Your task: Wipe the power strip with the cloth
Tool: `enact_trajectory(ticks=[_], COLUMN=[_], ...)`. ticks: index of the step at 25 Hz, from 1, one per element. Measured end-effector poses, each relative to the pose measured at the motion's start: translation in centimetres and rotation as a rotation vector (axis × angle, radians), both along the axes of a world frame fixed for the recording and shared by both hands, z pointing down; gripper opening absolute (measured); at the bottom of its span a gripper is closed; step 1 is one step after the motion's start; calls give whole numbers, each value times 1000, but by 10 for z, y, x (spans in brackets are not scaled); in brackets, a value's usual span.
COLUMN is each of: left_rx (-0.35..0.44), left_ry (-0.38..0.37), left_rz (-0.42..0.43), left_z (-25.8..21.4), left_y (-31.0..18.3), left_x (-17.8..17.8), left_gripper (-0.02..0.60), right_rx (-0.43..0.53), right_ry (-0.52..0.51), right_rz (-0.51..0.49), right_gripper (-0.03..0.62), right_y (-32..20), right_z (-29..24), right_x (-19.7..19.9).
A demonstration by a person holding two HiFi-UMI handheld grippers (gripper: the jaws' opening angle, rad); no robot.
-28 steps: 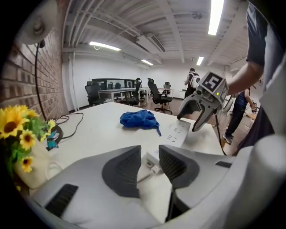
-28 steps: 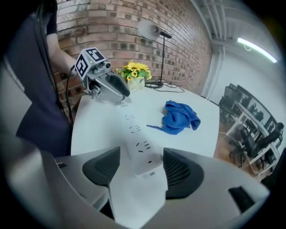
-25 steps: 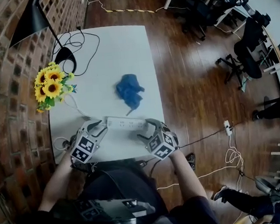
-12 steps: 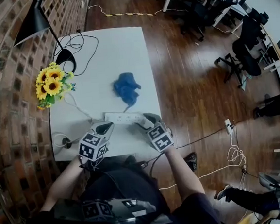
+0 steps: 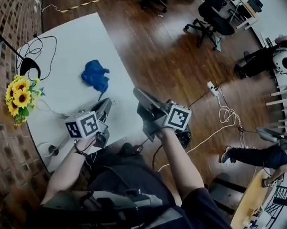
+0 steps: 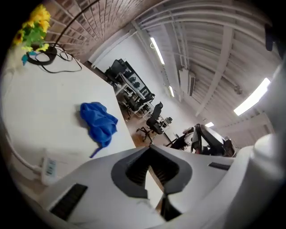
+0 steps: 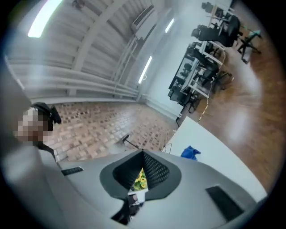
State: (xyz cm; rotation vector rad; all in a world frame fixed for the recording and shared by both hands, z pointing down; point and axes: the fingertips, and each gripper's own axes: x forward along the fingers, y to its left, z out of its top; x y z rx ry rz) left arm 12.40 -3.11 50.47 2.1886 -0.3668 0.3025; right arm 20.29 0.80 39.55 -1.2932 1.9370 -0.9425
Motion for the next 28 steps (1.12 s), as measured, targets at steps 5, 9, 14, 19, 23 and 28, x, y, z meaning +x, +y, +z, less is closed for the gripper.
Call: enact_trajectory(ticks=[5,9,14,19,23,28], left_rx=[-69,19,97,115,175,249], left_ry=[-17,-89,-159,-172,-182,-207], left_rz=[98,95,36,82,130,222], left_z=[7,6,1,-21,-35,-42], left_y=[46,49,64,107,139,184], left_x=[30,38,74,143,194,256], left_gripper=[14,14,14,15,14,14], right_rx=[-8,-38,-80,-67,0,-37], right_ry=[-67,-46,76,65,58,71], right_rz=[63,63,17,-7,33,112], right_gripper=[-21,-21,-21,-21,-21,-21], right_y=[24,39,65,113,159,214], right_z=[-2,9,4,-9,-24,-28], right_x=[20,36,62,121,167,219])
